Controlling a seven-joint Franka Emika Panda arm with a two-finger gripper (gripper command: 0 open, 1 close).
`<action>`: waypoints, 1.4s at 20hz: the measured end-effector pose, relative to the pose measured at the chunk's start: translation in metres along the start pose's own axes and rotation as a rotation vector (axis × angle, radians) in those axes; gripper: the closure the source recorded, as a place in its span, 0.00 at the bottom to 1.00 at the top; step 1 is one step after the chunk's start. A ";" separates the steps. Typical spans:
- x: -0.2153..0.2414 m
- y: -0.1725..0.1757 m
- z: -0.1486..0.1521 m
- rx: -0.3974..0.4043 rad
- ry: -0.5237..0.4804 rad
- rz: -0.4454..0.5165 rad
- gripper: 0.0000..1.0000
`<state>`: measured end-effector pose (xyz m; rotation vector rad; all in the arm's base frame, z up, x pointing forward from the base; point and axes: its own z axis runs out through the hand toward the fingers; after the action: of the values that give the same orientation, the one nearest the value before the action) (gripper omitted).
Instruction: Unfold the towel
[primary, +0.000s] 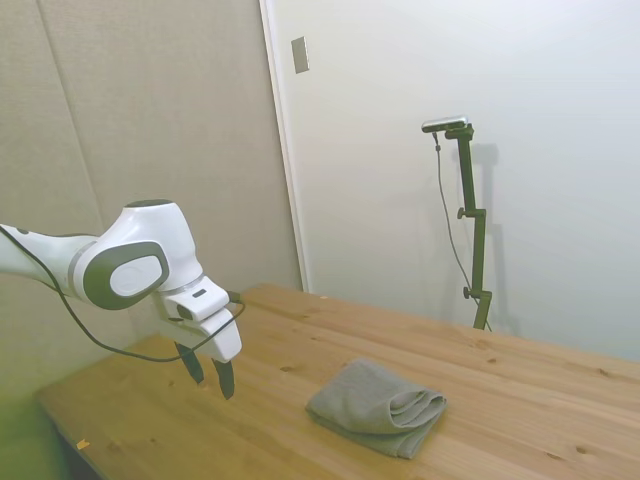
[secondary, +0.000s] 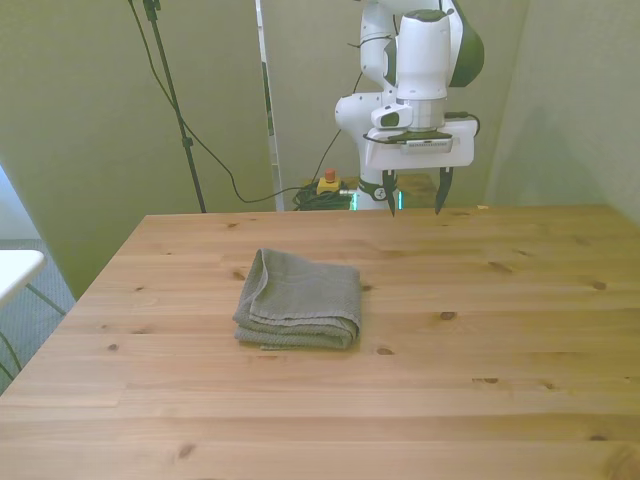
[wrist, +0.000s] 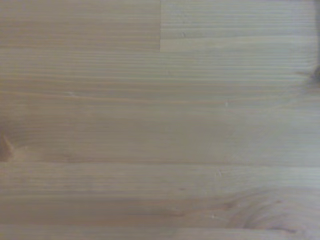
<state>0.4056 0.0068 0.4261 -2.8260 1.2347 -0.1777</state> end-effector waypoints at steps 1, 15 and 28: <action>0.000 -0.001 -0.001 0.002 0.002 -0.001 0.00; 0.229 0.179 -0.024 0.153 0.064 0.257 0.00; 0.309 0.205 0.063 0.443 -0.127 0.134 1.00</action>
<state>0.4724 -0.3592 0.3708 -2.3346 1.1797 -0.2288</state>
